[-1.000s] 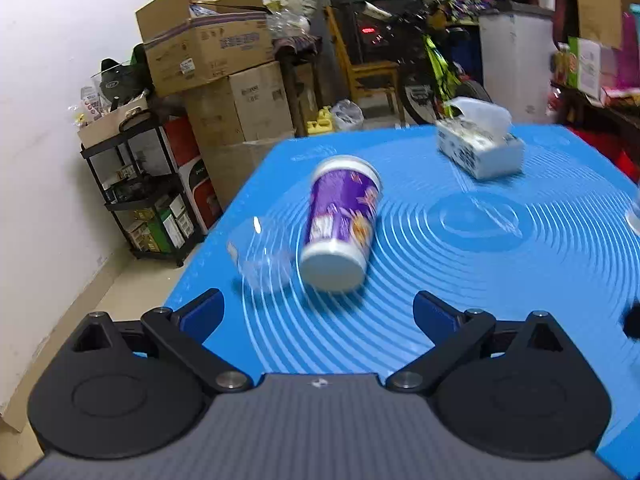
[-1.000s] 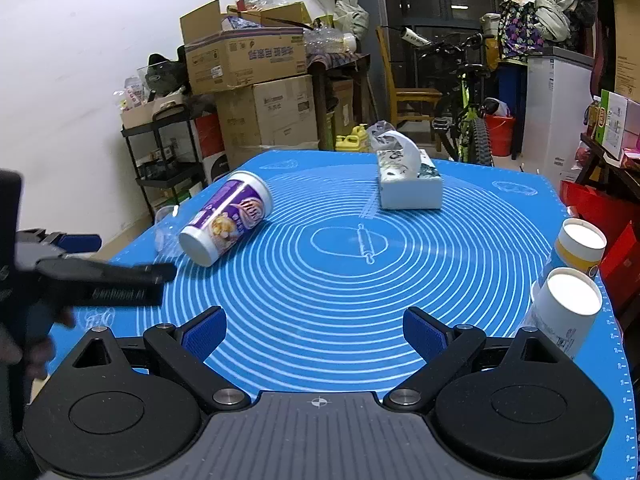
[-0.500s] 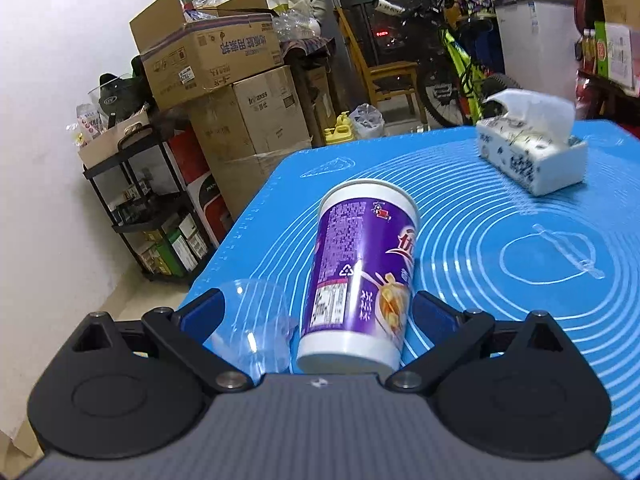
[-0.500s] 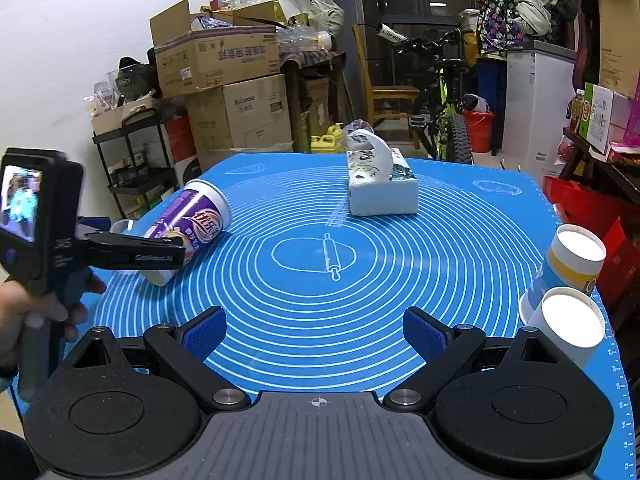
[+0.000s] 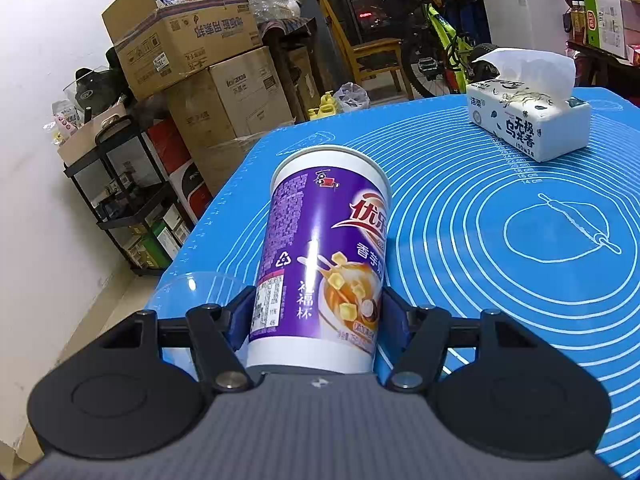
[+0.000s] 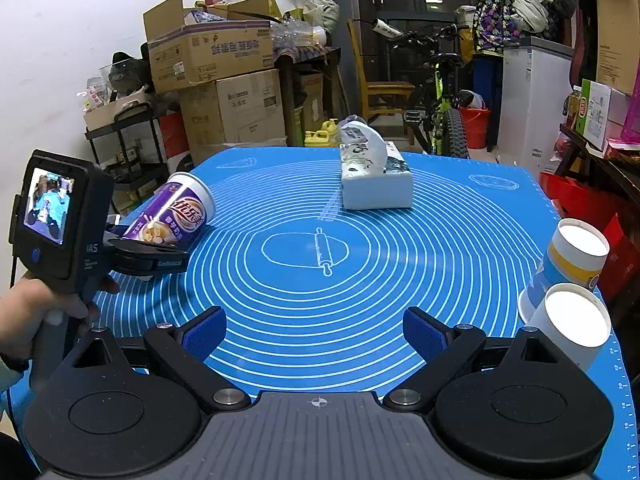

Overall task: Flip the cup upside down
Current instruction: 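Lift the purple cup with the left gripper toward the right gripper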

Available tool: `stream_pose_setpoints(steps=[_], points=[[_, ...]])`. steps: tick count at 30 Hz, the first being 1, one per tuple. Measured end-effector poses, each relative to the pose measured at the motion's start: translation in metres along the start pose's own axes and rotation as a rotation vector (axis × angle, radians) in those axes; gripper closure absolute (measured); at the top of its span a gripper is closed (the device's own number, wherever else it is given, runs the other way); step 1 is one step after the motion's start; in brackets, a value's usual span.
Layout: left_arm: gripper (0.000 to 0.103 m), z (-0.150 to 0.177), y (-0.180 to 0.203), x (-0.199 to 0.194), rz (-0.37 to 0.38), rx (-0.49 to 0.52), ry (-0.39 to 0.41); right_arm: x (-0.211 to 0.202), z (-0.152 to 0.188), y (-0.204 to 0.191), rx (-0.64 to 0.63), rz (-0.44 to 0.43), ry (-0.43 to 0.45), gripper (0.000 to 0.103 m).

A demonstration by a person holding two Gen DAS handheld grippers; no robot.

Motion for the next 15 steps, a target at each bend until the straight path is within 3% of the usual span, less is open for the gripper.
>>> stream_pose_setpoints(steps=[8,15], points=[[0.037,-0.002,-0.001,-0.022,0.017,-0.027,0.053,-0.006,0.001,0.002,0.001,0.007,0.011,0.008],[0.037,0.014,0.007,-0.085,0.096,-0.032,0.094,-0.027,0.002,0.006,0.002,0.017,0.039,0.008]])
Point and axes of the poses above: each gripper's, at about its wrist camera, not at the fingertips, and x roughly the way its jaws point, y to its right, z to its underside, the point moved 3 cm from there along x, roughly the way its jaws point, and after that the axes turned 10 degrees about -y, right-handed, at the moved point
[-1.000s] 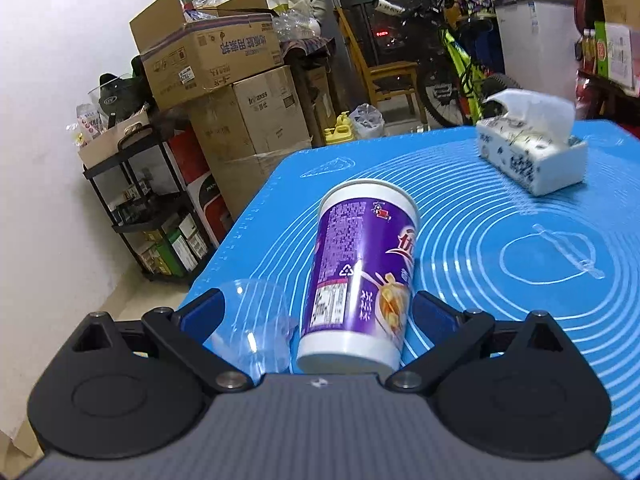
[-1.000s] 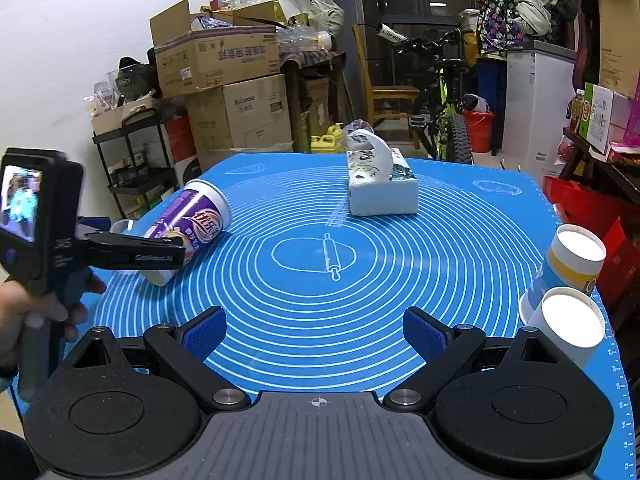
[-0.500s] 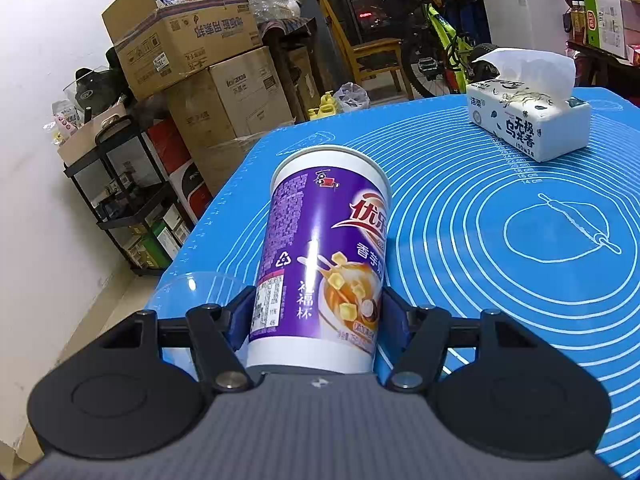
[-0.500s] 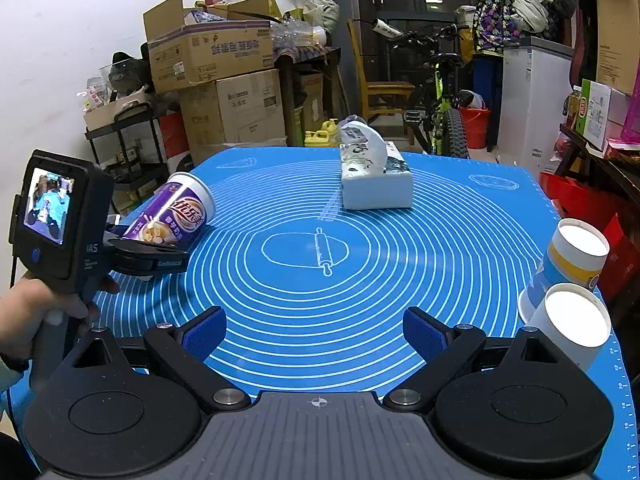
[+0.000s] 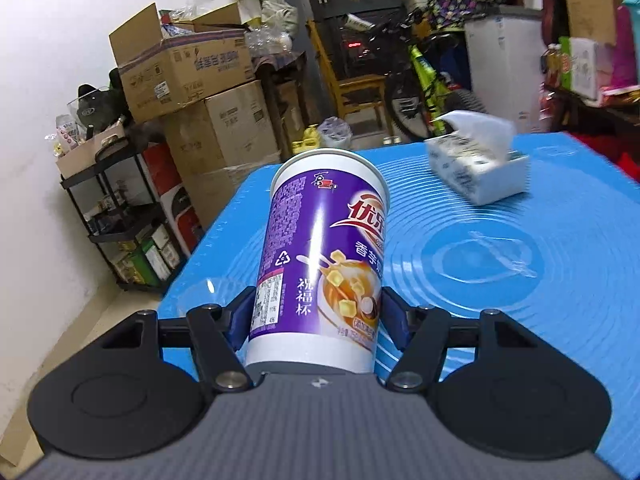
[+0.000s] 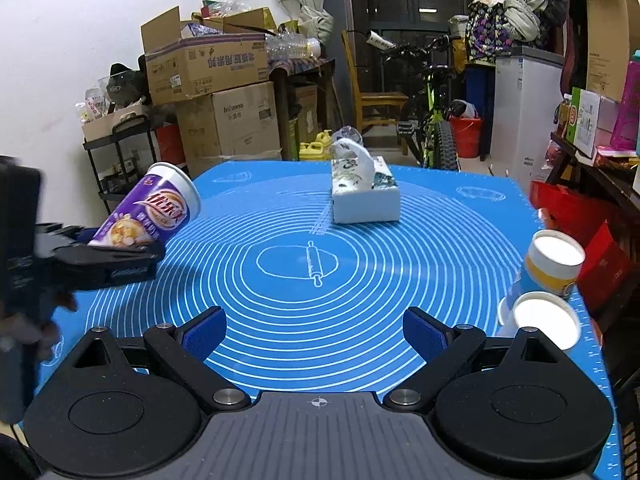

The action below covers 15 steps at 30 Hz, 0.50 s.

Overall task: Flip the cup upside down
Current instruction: 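Lift the purple cup with the left gripper toward the right gripper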

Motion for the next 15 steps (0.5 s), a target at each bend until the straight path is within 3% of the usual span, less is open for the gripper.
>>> stream_pose_setpoints(steps=[6,15], points=[[0.037,0.032,0.022,-0.039,0.082,-0.027,-0.034,-0.017,0.010,0.004,-0.011,0.002,-0.004,0.008],[0.037,0.072,0.048,-0.042,0.115,-0.079,-0.095,-0.033,0.027,0.010,-0.014,0.011,-0.024,0.008]])
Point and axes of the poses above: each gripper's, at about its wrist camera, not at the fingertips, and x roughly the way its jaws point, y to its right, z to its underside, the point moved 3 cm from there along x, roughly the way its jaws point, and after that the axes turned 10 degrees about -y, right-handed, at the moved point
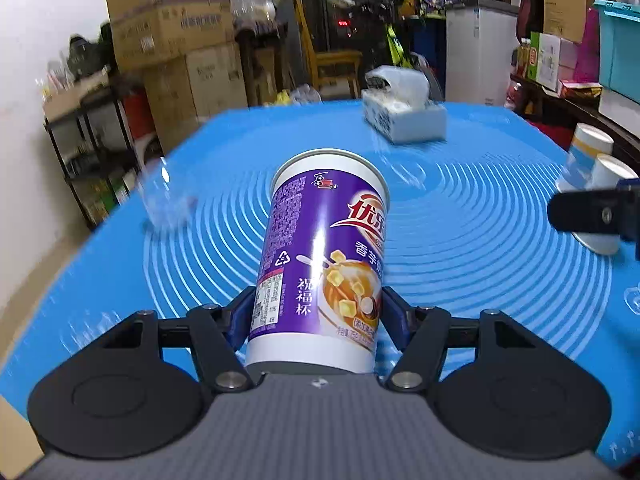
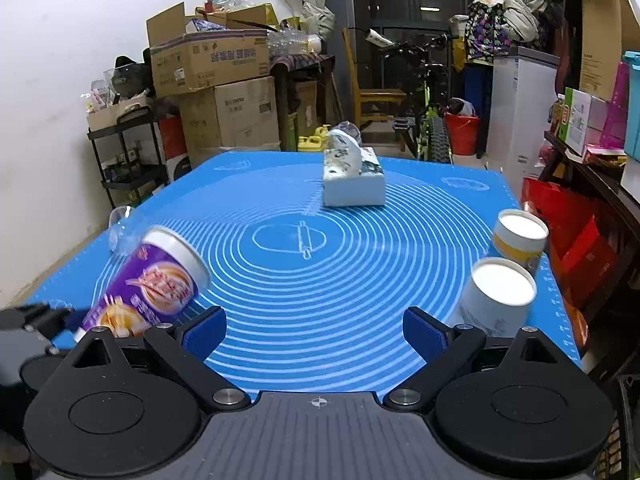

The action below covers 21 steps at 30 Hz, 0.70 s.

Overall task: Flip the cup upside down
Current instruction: 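Lift the purple cup with the left gripper toward the right gripper, then grasp the purple cup with the right gripper while the left gripper releases it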

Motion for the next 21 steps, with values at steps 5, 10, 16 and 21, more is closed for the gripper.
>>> stream_pose_setpoints(steps=[5,10,16,21], points=[[0.037,0.006,0.011,0.000,-0.016,0.036,0.000,-0.002,0.009,0.007,0.011,0.009,-0.010,0.008],[0.036,0.007,0.011,0.002,-0.019,0.026,-0.024,-0.003,0.011,0.008,0.013,0.010,-0.016,0.008],[0.023,0.010,0.007,0.002,0.023,-0.006,-0.024,-0.002,0.012,0.008,0.009,0.003,-0.017,0.008],[0.018,0.009,0.008,0.000,0.022,-0.007,-0.014,-0.003,0.012,0.005,0.000,0.002,-0.020,0.008]])
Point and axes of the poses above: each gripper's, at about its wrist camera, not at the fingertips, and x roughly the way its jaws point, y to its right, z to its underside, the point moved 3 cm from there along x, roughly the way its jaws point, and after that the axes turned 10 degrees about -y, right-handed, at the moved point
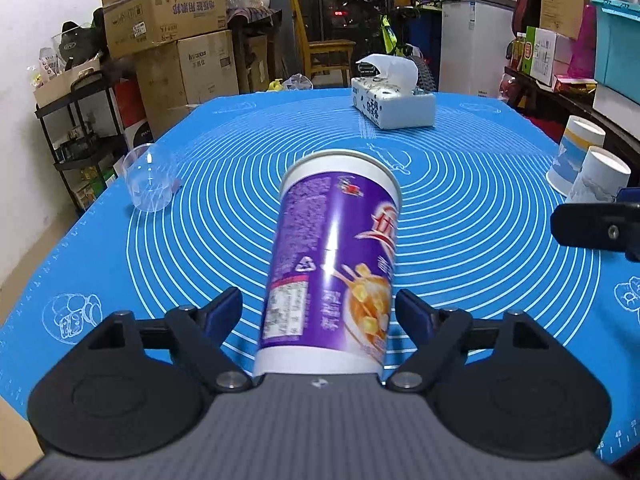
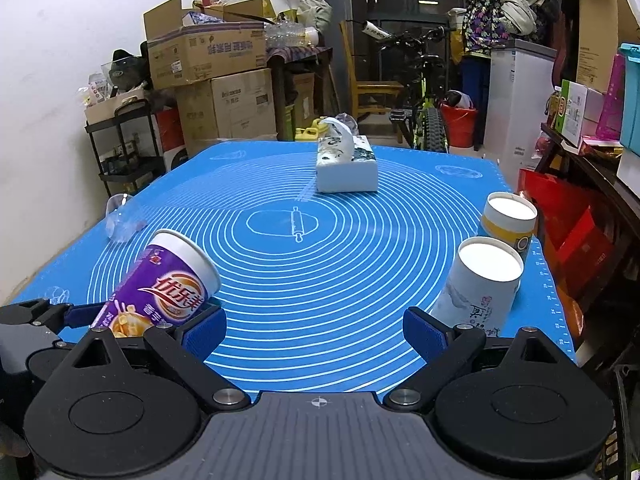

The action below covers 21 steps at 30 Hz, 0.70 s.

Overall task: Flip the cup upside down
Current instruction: 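Grasp the purple cup with the right gripper while the left gripper releases it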

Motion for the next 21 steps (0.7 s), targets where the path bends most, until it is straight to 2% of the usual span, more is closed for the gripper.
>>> stream_pose_setpoints(steps=[11,15,18,20,21], points=[[0.017,-0.005,0.000,-0.006,0.028,-0.004,0.019,-0.003,-0.002,0.000,-0.015,0.002,0.002,0.008],[0.017,-0.012,0.000,-0.030,0.066,-0.018,0.070,-0.009,-0.010,-0.003,-0.066,0.010,0.013,0.008],[0.010,-0.021,-0.005,-0.053,0.058,-0.028,0.125,-0.017,-0.022,-0.015,-0.197,0.006,0.005,0.004],[0.002,-0.027,-0.014,-0.060,0.028,-0.059,0.143,-0.021,-0.028,-0.031,-0.348,0.039,-0.005,0.002],[0.003,-0.030,-0.020,-0.062,0.018,-0.080,0.143,-0.022,-0.032,-0.043,-0.452,0.074,-0.002,0.002]])
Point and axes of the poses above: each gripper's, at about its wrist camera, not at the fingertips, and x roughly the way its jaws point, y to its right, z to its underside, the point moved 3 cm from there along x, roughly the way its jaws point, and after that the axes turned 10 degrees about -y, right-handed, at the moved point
